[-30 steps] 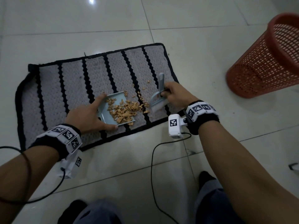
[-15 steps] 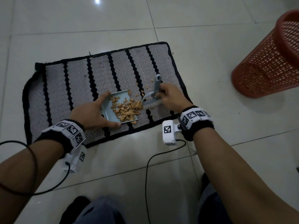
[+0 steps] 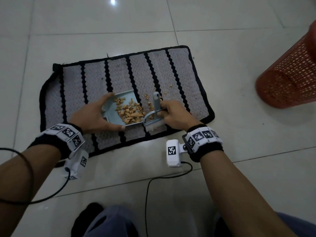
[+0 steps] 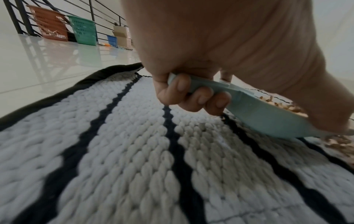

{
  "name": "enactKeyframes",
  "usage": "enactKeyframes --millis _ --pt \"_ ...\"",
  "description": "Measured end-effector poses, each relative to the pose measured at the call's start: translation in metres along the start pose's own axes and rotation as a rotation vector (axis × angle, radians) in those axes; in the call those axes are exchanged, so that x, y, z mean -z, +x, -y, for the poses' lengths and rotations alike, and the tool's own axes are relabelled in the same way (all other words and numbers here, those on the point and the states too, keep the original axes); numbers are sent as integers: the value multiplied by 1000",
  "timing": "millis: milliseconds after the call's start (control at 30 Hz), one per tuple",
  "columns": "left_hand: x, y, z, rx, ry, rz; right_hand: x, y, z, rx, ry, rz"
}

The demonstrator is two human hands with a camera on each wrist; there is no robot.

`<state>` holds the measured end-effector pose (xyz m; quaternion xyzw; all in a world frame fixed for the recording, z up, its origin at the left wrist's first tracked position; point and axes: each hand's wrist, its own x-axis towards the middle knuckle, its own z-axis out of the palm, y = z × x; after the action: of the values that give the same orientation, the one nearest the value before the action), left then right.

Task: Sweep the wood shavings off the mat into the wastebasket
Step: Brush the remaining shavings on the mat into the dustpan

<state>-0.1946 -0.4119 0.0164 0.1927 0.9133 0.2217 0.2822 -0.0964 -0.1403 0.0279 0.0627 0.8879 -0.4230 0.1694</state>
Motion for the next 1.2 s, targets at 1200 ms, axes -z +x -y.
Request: enactKeyframes --millis 1200 --pt "-9 -67 64 86 -92 -63 -72 26 54 49 104 -462"
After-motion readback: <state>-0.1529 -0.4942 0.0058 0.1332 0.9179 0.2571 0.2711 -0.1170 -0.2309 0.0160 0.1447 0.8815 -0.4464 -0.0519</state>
